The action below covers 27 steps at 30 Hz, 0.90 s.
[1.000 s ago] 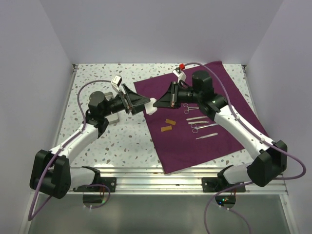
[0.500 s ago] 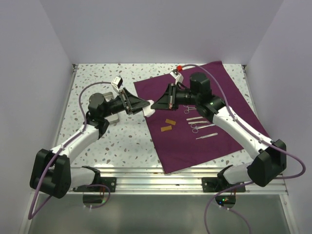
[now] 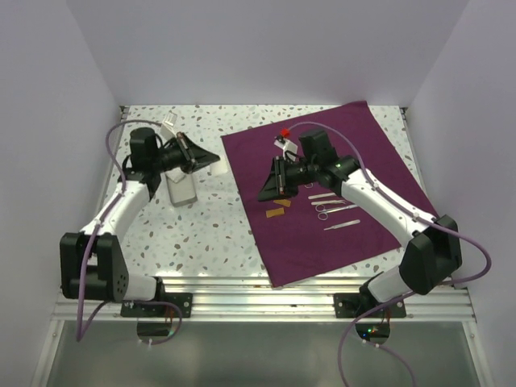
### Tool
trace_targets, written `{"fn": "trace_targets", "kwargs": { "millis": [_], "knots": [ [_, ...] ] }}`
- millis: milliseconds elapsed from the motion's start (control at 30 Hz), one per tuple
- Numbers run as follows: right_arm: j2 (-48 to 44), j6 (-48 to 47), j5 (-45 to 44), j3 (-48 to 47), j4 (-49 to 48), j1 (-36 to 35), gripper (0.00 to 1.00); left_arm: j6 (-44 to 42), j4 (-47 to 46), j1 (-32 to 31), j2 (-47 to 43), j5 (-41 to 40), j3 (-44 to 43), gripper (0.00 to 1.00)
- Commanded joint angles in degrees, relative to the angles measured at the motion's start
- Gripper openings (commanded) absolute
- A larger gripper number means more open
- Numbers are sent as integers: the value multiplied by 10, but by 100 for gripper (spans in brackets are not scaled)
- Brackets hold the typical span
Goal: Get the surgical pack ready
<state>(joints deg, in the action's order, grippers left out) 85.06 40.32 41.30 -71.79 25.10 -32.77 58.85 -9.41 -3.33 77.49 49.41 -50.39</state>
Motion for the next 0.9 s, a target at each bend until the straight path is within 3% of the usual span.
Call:
{"fn": "trace_targets", "kwargs": {
  "millis": [0,67,233,433,600,867],
  "knots": [
    [5,-53,-6,-21,85,2,17,-221,246,31,47,-71,-112,0],
    [6,-56,-3,-13,90,3,17,-313,310,52,81,-119,-149,0],
    [9,-69,4,2,98,20,16,-394,395,118,197,-164,-214,0],
    [17,-93,25,-5,121,74,15,-403,368,161,288,-169,-240,0],
    [20,-106,27,-9,137,105,15,-414,360,168,370,-116,-304,0],
    [32,-90,33,2,115,108,13,-401,341,170,412,-120,-339,0]
  ]
}}
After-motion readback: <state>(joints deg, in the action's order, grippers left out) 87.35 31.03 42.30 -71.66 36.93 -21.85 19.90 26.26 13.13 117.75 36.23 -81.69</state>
